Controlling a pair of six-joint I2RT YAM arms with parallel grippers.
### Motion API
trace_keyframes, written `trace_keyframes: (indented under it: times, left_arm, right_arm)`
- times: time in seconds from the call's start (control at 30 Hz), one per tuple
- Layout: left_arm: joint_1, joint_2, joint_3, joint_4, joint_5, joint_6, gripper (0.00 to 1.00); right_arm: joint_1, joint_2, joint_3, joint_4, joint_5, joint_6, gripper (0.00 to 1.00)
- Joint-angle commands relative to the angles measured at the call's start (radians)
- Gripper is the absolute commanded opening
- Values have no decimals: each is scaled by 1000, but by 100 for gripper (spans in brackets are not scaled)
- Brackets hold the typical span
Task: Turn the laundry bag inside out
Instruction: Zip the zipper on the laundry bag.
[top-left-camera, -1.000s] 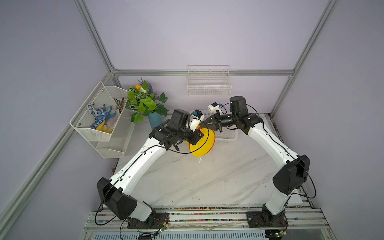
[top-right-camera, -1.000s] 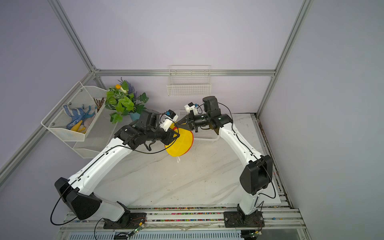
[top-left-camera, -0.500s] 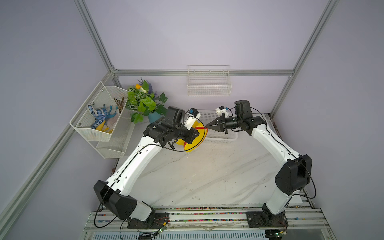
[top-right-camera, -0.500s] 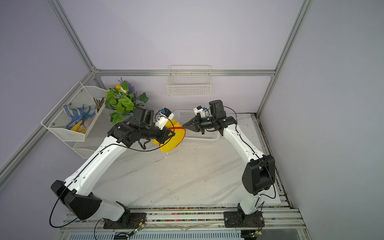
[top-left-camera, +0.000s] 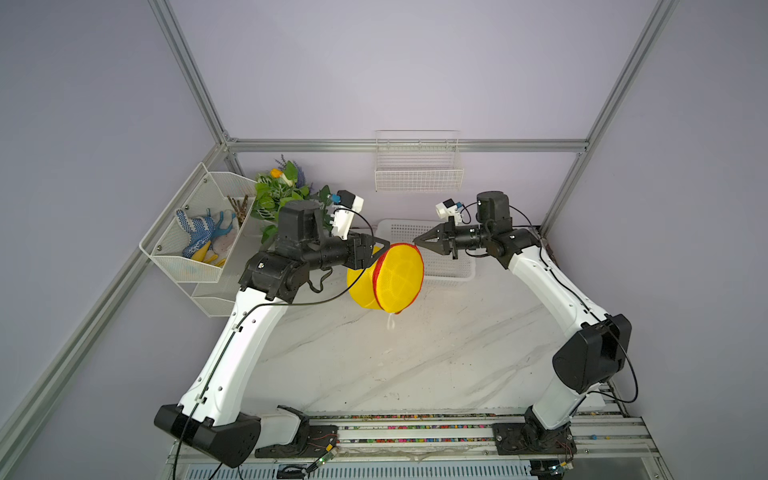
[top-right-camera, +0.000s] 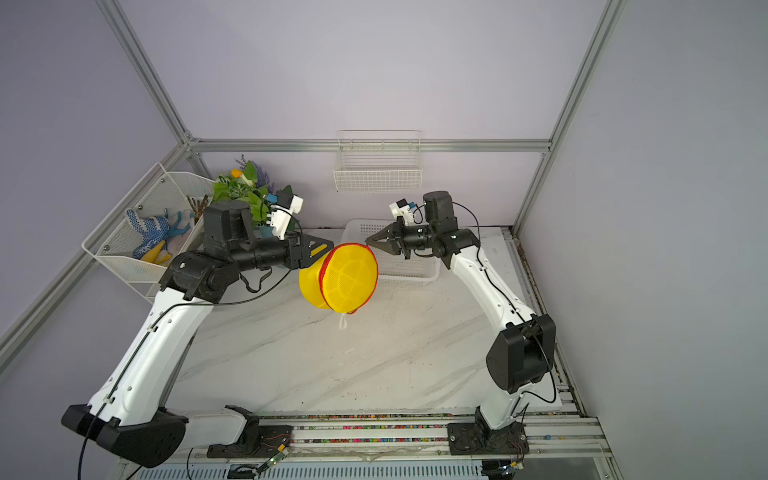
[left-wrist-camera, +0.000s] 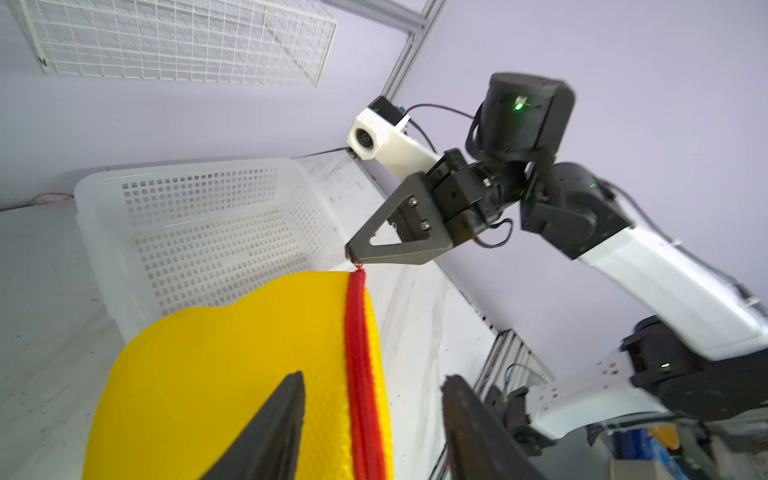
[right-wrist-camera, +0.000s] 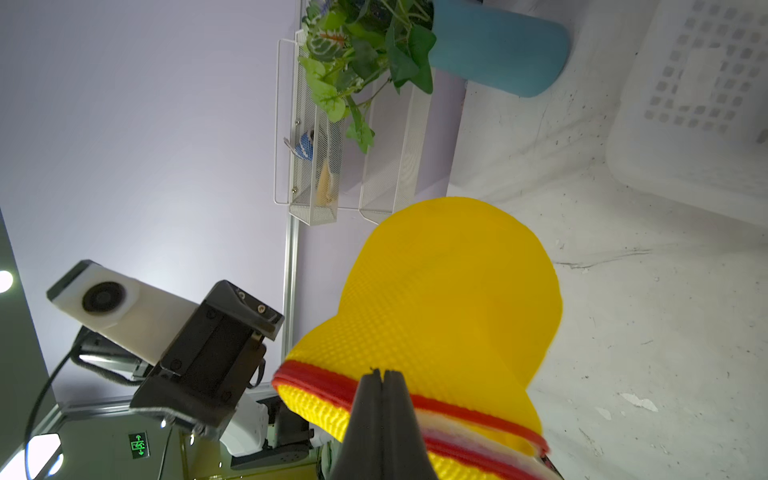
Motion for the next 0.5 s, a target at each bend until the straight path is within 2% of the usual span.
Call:
trace_keyframes:
  times: [0.0, 0.2, 0.47]
  left_arm:
    - [-2, 13, -42, 51, 18, 1, 66]
    - [-24, 59, 8, 32, 19, 34, 72]
    - [-102, 152, 41, 31, -10, 102, 79]
  right_arm:
    - [21, 13, 89, -137, 11, -60, 0]
    - [39, 20, 136, -195, 4, -87, 0]
    - [63, 23, 168, -211, 3, -85, 0]
